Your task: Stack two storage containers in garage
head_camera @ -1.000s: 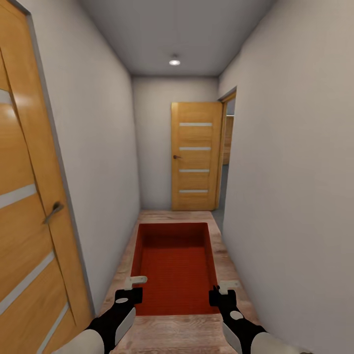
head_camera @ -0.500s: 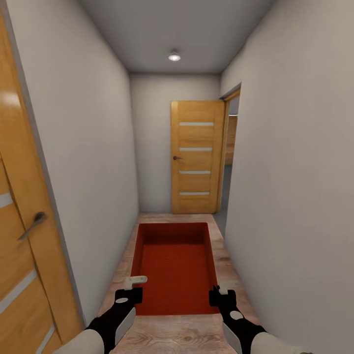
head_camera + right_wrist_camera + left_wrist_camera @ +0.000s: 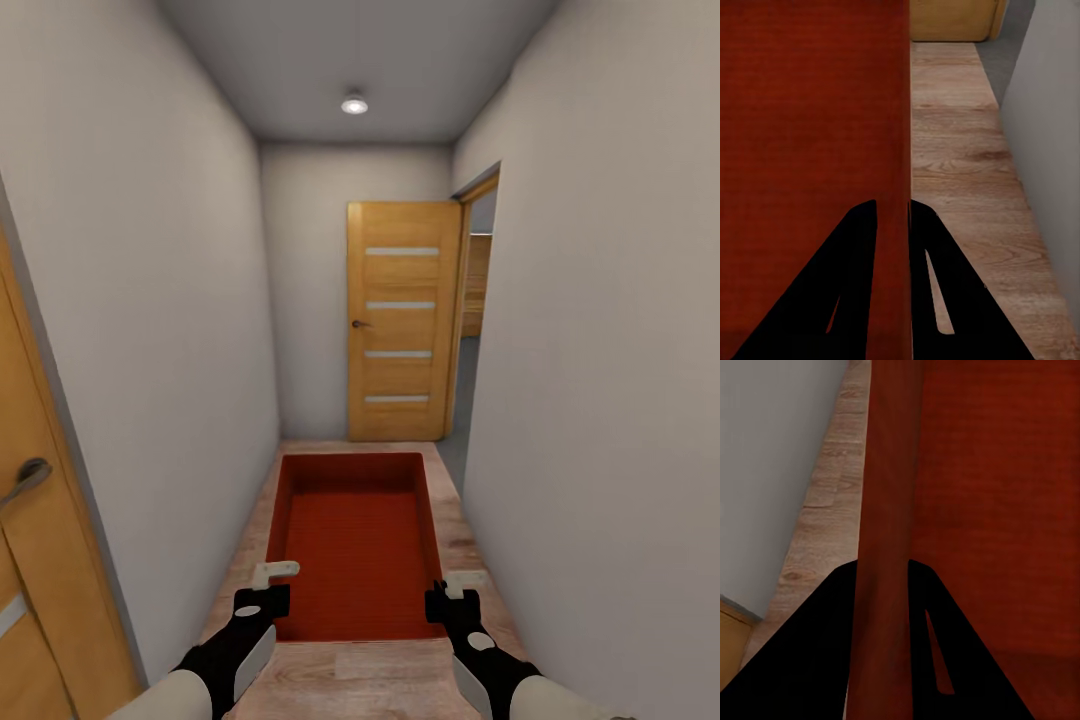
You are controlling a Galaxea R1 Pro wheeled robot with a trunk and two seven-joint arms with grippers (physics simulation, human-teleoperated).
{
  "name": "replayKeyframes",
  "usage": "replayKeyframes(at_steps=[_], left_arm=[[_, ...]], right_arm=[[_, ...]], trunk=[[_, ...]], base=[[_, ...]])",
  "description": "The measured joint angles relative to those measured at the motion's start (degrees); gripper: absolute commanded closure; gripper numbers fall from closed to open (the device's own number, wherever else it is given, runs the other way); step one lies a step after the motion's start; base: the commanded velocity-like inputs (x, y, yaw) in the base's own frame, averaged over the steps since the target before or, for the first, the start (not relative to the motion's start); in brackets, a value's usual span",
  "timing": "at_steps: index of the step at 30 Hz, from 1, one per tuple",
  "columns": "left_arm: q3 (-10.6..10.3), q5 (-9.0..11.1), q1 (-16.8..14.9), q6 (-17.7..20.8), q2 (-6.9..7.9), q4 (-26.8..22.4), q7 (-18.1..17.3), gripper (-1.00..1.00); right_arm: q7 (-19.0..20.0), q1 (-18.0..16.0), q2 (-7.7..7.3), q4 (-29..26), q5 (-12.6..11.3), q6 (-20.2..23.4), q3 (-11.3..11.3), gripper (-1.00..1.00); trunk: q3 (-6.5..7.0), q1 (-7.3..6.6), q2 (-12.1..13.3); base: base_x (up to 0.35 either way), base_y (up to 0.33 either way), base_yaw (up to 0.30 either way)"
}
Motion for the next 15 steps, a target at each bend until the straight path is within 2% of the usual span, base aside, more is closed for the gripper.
replayKeyframes(at_steps=[15], left_arm=[[0.0,0.0,0.0,0.0,-0.04,0.0,0.0,1.00]], right_arm=[[0.1,0.0,-0.04,0.0,-0.1,0.0,0.0,1.00]], trunk=[[0.00,0.00,0.0]], base=[[0.322,0.000,0.000]])
